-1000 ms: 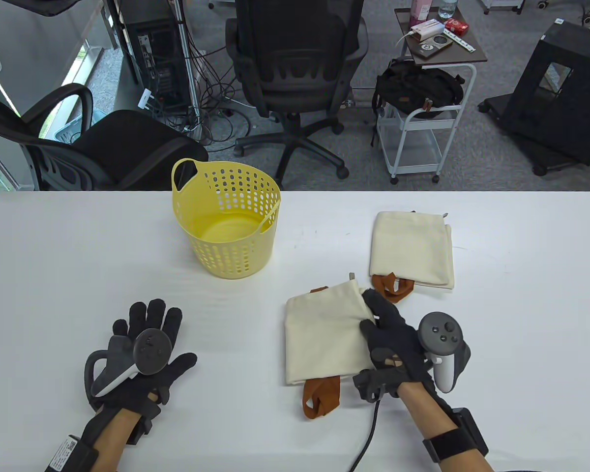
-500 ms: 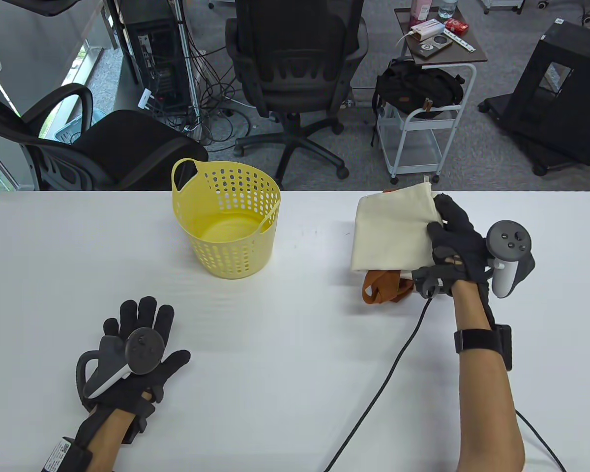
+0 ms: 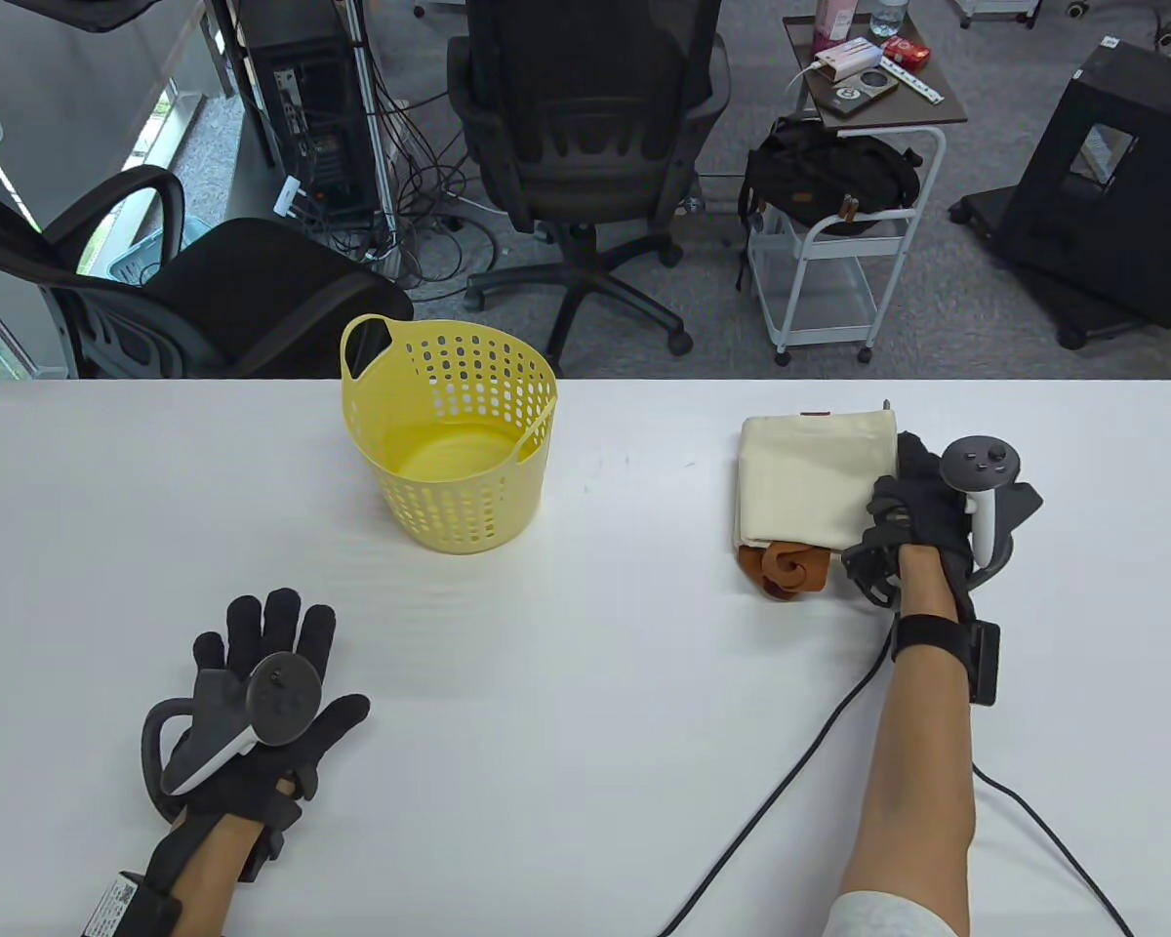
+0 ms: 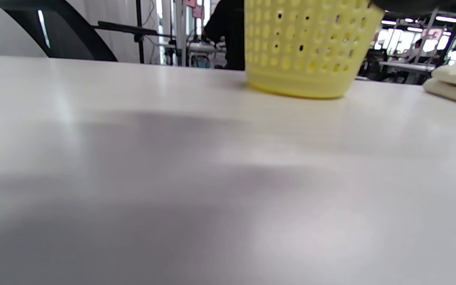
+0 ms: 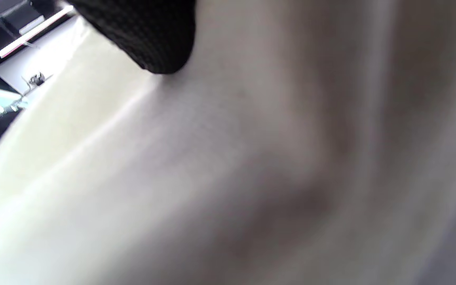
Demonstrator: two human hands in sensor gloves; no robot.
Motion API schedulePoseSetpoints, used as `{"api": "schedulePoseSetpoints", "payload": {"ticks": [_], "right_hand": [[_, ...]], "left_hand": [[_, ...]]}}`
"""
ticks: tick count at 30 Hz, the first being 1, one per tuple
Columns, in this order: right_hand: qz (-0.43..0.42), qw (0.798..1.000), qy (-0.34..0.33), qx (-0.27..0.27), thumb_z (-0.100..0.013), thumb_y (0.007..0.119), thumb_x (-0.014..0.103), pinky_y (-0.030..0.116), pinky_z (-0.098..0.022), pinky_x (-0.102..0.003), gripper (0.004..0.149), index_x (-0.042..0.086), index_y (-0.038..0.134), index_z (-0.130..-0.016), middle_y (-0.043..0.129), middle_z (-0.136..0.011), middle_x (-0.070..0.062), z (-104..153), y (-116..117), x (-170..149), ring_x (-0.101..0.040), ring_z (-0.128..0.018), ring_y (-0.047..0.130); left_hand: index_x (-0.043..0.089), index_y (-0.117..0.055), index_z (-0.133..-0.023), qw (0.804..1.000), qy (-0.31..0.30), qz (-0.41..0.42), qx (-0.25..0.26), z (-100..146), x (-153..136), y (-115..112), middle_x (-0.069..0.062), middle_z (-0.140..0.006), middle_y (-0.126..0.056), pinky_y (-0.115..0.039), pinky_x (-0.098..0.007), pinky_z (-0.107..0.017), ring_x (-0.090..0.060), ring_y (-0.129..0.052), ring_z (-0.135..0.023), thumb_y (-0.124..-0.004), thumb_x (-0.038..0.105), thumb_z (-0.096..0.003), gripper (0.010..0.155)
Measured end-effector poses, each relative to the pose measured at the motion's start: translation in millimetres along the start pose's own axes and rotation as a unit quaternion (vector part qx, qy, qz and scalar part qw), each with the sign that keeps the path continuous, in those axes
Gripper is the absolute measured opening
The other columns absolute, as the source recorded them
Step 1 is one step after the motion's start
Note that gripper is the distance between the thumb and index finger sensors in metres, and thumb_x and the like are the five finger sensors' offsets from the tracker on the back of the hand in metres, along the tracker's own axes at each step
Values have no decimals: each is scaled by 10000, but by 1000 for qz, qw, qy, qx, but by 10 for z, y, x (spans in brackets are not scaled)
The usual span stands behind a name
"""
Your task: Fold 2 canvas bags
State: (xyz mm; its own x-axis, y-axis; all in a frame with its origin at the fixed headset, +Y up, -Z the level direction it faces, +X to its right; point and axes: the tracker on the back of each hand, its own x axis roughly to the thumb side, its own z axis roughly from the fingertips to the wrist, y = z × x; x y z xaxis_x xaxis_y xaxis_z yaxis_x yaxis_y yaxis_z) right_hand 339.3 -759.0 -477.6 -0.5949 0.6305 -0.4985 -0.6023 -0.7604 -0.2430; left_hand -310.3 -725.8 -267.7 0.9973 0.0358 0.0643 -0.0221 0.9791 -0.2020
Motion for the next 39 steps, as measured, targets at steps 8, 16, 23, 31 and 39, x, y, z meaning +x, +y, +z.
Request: {"api": "schedulePoseSetpoints", "payload": {"ticks": [8, 16, 23, 31, 39], "right_hand": [[101, 994, -22, -15, -479, 844, 283, 730, -694, -496, 654, 278, 518, -1046, 545, -1113, -46, 124, -44, 120, -305, -964, 748], [182, 974, -122, -62, -467, 811, 398, 625, -737, -562, 692, 258, 476, -1057, 464, -1139, -69, 629, -219, 410, -367, -1027, 615], [201, 950, -233, -55, -460, 761, 488, 547, -741, -588, 691, 258, 498, -1056, 448, -1145, -88, 1406, -259, 556, -375, -1042, 557], [251, 918, -308, 2, -459, 624, 567, 313, -759, -630, 728, 275, 390, -1084, 258, -1177, -73, 2357, -108, 352, -415, -1076, 265], [337, 885, -318, 40, -436, 567, 624, 225, -752, -648, 788, 283, 286, -1088, 116, -1165, -63, 2661, 278, -67, -413, -1060, 114]], "left_hand": [[350, -176, -1046, 1000, 1, -12, -10, -10, 27, -32, 25, -1117, 33, -61, -658, -754, -358, 57, -1070, -649, 649, -349, 893], [348, -177, -1048, 1000, -3, -11, -12, 2, 56, -18, 22, -1119, 29, -65, -658, -754, -361, 50, -1073, -646, 650, -351, 893], [347, -176, -1049, 1000, -23, -16, -13, 38, 159, -8, 18, -1120, 30, -71, -659, -755, -365, 44, -1074, -641, 651, -354, 890], [345, -176, -1050, 999, -24, -21, -13, 79, 213, -5, 12, -1120, 27, -87, -659, -757, -370, 22, -1080, -636, 655, -354, 889], [342, -169, -1051, 999, -30, -30, -26, 81, 262, -52, 9, -1119, 32, -89, -660, -755, -374, 22, -1077, -629, 658, -355, 892]]}}
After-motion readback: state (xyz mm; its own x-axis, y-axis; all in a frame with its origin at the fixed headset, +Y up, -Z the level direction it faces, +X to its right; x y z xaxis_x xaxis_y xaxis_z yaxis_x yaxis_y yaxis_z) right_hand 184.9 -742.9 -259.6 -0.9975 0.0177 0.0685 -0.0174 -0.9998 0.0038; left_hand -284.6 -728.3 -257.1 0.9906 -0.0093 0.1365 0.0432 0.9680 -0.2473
